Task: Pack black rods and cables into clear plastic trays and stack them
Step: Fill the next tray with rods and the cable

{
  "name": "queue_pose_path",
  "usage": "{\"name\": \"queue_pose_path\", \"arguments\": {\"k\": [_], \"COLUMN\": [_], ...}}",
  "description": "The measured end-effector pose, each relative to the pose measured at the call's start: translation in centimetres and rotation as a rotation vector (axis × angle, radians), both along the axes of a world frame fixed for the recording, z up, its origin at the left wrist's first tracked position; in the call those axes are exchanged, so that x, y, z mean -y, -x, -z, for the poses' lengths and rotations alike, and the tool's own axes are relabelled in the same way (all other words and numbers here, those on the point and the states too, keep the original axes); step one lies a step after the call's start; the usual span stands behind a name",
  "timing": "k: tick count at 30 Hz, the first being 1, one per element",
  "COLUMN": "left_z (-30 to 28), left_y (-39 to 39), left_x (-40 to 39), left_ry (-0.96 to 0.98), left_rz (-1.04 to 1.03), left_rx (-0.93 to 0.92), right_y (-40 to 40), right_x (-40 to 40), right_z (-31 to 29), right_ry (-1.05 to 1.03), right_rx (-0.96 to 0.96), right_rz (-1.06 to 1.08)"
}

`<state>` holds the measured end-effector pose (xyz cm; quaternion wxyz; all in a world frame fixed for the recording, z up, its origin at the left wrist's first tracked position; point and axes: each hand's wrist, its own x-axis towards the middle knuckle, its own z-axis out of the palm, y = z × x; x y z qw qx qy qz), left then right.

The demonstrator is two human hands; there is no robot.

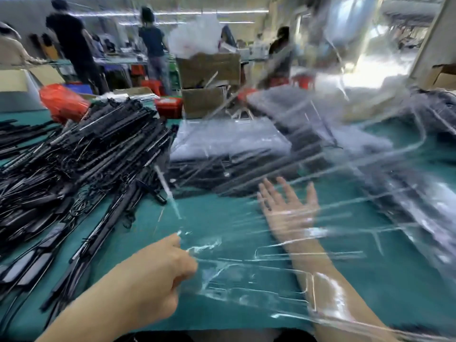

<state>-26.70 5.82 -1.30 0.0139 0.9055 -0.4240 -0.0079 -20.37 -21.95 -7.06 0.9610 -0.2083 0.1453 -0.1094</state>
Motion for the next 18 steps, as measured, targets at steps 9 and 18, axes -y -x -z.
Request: {"name": "queue_pose_path", "arguments": {"k": [9, 18], "left_z": [0.5, -1.7], "left_y": [1.1, 0.8], "left_x": [0.4, 0.3], "left_ry": [-0.389, -0.257], "left_rz": [-0.142, 0.038], "left_rx": [-0.178, -0.428], "right_y": [0.1, -0.1], "right_x": [-0.2, -0.1], "right_z": [0.2, 0.4], "right_ry": [-0.026, -0.065], "right_rx": [-0.006, 0.025], "right_rz": [0.075, 0.055]}}
